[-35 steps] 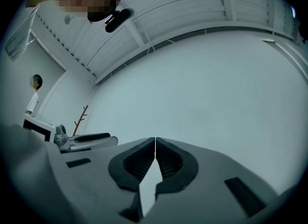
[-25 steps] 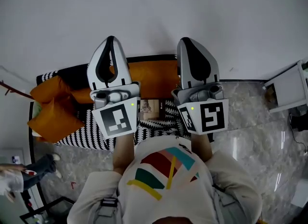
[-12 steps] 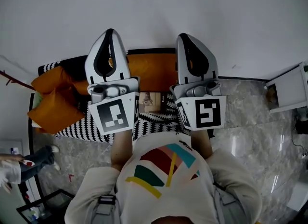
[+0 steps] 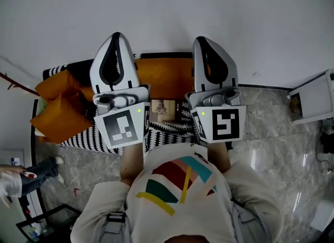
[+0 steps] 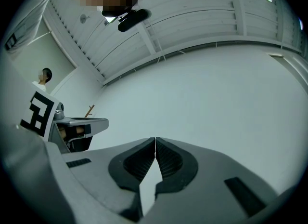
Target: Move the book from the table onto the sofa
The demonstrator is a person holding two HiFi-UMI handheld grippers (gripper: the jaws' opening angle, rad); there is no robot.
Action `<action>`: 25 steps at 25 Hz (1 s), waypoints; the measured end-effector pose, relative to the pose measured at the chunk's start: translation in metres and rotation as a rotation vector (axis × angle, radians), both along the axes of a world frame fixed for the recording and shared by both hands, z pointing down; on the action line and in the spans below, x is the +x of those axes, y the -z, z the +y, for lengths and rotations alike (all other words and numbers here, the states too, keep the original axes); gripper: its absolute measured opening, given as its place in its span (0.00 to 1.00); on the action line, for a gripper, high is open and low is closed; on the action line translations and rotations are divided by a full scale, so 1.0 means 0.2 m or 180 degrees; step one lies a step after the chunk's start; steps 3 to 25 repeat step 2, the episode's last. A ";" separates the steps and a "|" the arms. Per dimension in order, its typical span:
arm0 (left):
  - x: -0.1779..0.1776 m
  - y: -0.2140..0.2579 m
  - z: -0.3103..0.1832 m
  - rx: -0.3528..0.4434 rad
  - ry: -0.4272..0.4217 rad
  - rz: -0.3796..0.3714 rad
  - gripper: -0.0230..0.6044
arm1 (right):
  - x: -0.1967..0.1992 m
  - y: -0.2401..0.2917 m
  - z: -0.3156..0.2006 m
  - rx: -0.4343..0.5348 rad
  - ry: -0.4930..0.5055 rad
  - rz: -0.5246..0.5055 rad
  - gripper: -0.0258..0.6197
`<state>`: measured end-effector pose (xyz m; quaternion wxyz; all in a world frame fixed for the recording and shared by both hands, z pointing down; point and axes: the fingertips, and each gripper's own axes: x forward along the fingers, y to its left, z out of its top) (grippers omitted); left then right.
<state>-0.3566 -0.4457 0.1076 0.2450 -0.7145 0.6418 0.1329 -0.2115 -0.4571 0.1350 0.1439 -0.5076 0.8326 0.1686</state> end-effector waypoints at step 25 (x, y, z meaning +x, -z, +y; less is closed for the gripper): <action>-0.01 0.01 0.00 -0.0007 0.0015 -0.0030 0.05 | 0.00 0.00 0.00 0.0005 -0.0008 0.0002 0.06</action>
